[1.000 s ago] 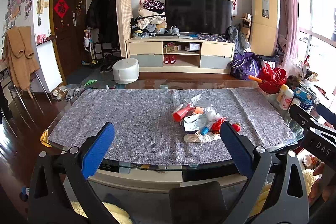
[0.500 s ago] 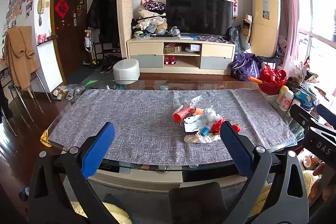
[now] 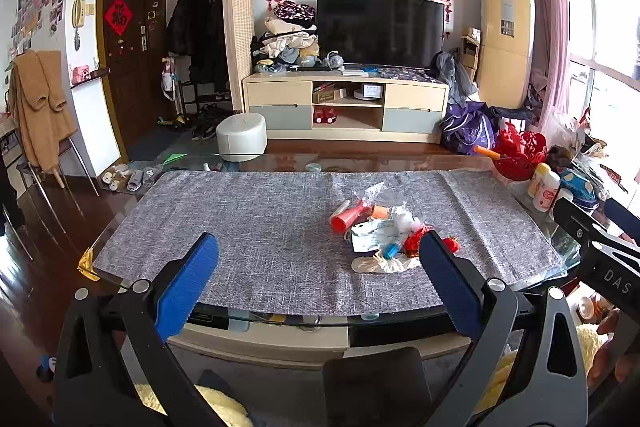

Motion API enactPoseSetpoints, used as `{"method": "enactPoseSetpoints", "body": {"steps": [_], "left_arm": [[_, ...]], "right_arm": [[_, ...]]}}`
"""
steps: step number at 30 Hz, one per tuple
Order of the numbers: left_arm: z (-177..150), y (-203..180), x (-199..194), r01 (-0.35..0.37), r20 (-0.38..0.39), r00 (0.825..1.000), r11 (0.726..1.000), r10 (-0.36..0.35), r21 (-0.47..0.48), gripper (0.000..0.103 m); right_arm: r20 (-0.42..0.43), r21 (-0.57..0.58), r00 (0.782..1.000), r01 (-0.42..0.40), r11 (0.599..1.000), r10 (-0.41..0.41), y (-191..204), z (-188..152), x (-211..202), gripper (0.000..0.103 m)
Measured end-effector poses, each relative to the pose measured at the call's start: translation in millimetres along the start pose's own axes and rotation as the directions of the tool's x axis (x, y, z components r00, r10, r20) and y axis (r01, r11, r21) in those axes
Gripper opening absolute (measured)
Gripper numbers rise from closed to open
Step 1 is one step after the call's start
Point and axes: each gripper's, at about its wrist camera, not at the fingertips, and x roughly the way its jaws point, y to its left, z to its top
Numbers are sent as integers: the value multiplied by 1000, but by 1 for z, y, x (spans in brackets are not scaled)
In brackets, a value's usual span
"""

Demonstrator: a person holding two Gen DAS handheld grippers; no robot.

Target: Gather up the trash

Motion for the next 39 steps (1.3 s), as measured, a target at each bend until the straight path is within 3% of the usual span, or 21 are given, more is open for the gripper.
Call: {"method": "enactPoseSetpoints", "body": {"steps": [16,26,30,39], "left_arm": [[6,7,3,-22,3,1000,1000,22,1,95],[-3,20,44,-7,-52,999,1000,7,-11,95],[-10,19,69,-39,-85,995,999,42,31,95],[-32,18,133,-39,-177,983,996,53,84,95]], "right_arm": [[23,25,1000,4,1000,-5,-7,5,5,100],[-60,51,998,16,999,-13,-22,-8,47,100],[-113,31,994,2,1000,2,-26,-17,72,100],[-269,-16,963,14,1000,-18,-31,-46,140,100]]}}
